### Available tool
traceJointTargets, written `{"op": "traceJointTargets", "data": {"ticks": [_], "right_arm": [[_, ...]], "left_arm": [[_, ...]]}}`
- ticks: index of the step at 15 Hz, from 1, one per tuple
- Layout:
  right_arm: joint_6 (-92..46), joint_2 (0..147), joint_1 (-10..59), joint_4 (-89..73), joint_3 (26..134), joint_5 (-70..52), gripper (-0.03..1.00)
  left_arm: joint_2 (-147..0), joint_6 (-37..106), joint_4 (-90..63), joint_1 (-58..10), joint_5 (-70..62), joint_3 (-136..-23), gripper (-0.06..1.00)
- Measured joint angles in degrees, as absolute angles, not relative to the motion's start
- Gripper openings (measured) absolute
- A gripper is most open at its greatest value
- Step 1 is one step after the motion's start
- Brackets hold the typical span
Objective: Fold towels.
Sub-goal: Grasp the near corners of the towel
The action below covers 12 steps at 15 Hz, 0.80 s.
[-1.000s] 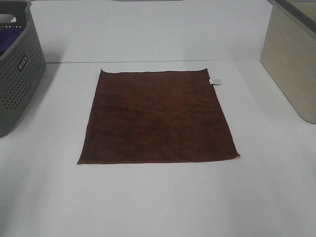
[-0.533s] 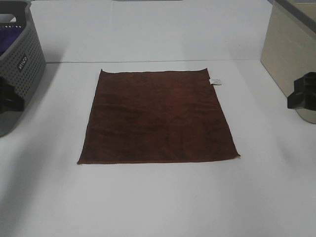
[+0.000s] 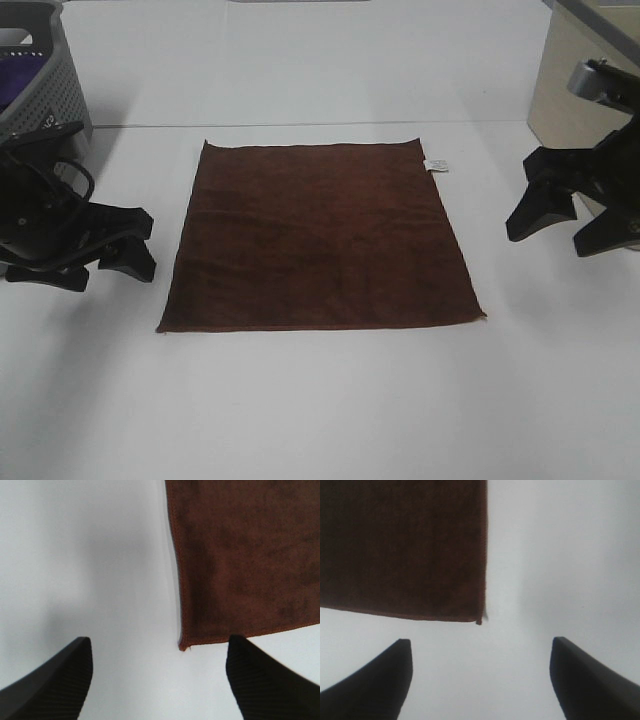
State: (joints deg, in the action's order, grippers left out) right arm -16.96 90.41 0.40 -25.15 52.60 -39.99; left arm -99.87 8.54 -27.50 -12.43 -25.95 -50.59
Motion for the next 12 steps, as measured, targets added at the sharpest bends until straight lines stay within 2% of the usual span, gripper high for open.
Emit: {"op": "traceJointTargets", "data": {"ticks": [3,8,12], "right_arm": [[-22.9,97.5,0.2,-32.0,54.8,-42.3,0.71],[-29.1,108.0,0.1,-36.2,58.8,-44.2,0.7],[-32.7,111.2,-3.1,-40.2,59.8,-45.4,0.67]], "left_arm": [[-104.7,15.1,-35.3,-9.2,-28.7,-54.0,0.71],[-112.2,41.6,-64.2,-3.9,-36.3,-55.2,0.71],[-114.9,48.9,-70.5,-3.2,-39.0,-55.2,0.71]]}}
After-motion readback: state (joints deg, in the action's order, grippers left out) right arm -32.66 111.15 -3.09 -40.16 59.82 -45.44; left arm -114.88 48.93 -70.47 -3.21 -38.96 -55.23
